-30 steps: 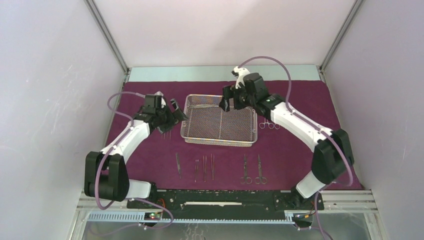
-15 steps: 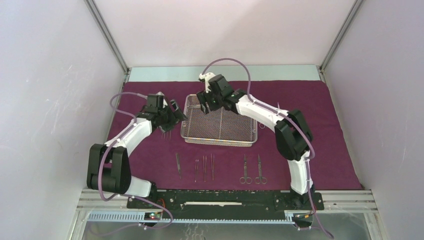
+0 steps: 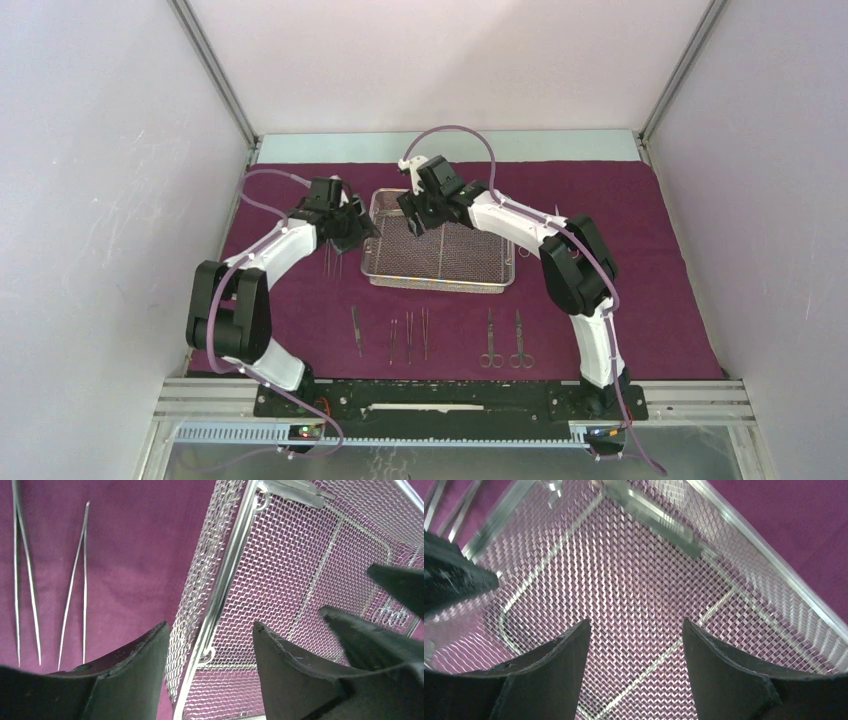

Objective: Open and lay out the surgical kit
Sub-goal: Adjust the container in the surgical kit.

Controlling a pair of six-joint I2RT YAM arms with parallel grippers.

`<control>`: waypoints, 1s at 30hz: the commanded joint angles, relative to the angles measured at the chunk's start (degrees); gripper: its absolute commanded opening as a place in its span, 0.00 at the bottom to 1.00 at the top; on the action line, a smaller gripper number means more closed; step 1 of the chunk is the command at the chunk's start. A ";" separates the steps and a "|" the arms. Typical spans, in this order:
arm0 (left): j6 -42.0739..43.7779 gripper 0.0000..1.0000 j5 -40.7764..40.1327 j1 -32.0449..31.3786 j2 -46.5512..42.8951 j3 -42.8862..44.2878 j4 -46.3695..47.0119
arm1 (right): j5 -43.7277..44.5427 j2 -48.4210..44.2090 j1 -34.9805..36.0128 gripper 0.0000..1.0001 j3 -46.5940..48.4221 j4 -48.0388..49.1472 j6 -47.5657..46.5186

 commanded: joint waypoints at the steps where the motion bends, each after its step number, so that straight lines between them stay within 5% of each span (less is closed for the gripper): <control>1: 2.64 0.66 -4.60 -1.34 3.58 6.27 -1.34 | -1.20 -5.56 -0.79 0.76 -4.07 -0.16 1.74; 18: 3.93 0.48 -9.52 -2.65 9.55 9.27 -1.68 | 0.61 -12.88 -1.91 0.74 -13.51 -1.94 6.63; 30: 5.02 0.04 -10.23 -3.49 8.20 7.42 3.55 | 1.16 -14.29 -3.18 0.74 -15.93 -1.43 8.42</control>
